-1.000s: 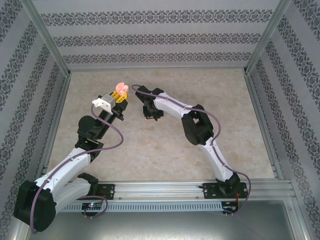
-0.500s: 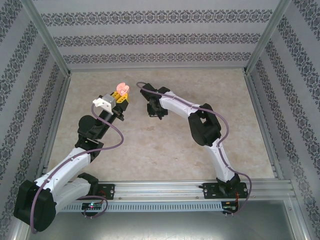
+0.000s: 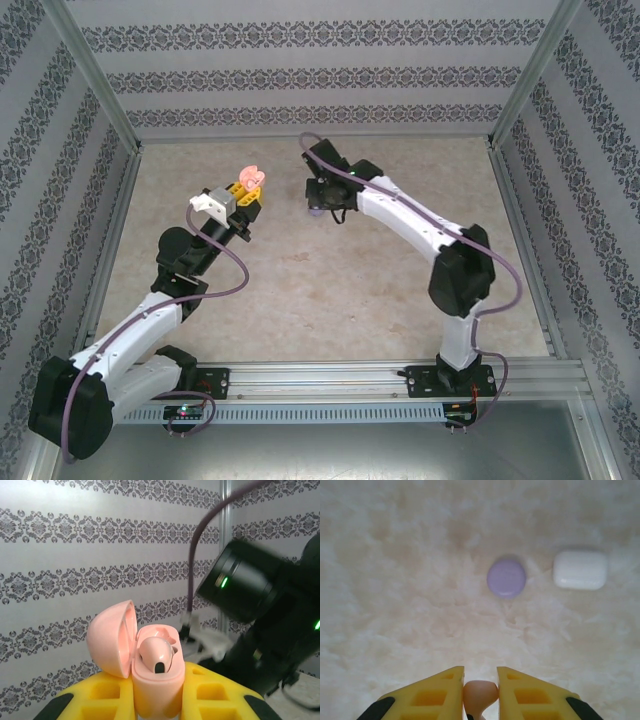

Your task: Insert the wireless bluetooth earbuds into the charging case

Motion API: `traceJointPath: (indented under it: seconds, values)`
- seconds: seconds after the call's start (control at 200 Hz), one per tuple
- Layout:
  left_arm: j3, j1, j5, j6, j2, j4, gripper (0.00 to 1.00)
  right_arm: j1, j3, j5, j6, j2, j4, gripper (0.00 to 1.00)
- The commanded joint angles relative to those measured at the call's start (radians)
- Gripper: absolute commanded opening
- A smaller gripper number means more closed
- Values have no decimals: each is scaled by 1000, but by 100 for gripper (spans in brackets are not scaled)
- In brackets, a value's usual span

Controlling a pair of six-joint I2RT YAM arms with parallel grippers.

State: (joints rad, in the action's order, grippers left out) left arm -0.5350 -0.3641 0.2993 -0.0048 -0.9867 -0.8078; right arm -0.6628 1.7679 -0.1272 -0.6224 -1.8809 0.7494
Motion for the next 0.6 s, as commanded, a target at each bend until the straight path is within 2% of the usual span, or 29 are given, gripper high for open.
traceJointPath:
  seconds: [0.0,0.35,0.595]
  values:
    - [-42,13,65,23,-15,-23,0,7,-17,-10,40,111,-47,22]
    - [-87,5,186,37,-98,-52,0,-12,-66,28,108,370,-202,24]
    - [-150,-51,236,88,-173,-50,0,-46,-151,58,122,498,-325,24]
